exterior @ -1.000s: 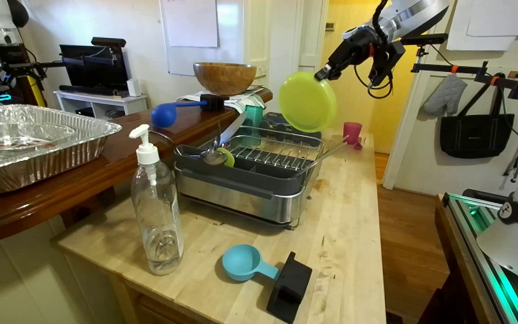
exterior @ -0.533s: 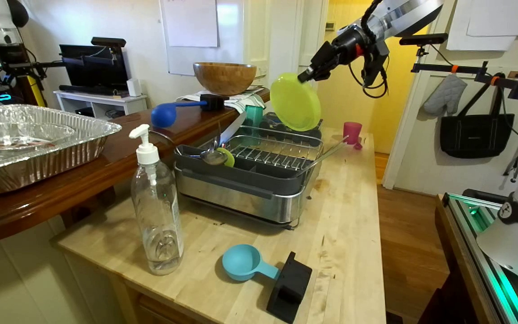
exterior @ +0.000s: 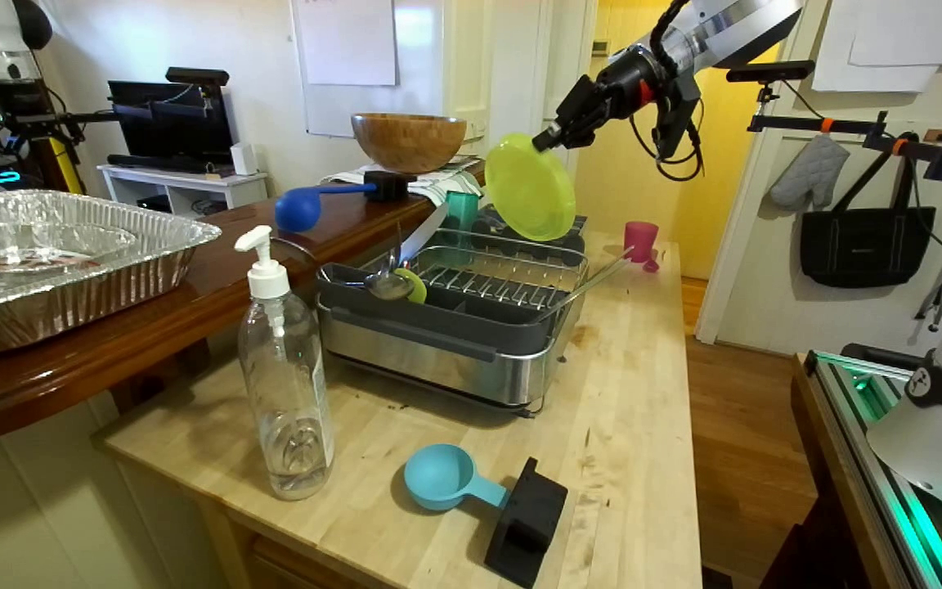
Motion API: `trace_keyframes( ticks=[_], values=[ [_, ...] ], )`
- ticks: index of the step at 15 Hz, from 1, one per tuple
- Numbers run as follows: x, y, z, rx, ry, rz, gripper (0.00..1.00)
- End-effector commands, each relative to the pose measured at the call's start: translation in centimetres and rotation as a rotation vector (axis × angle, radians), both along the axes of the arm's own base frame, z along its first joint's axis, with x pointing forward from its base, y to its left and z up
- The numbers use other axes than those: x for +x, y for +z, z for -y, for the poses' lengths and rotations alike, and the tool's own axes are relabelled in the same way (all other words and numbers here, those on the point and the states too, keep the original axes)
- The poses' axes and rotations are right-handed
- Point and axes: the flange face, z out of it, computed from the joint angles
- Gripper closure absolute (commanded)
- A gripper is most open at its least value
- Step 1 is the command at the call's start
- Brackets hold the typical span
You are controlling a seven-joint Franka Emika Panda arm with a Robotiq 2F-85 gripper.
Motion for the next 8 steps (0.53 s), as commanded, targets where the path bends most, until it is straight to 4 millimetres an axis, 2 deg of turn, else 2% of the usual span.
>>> trace_keyframes(
  ticks=[1,8],
  values=[
    [0.0,0.1,-0.4,-0.023,-0.072,0.021,0.99],
    [-0.2,0.2,-3.3,0.033,-0.298,0.061,0.99]
  ],
)
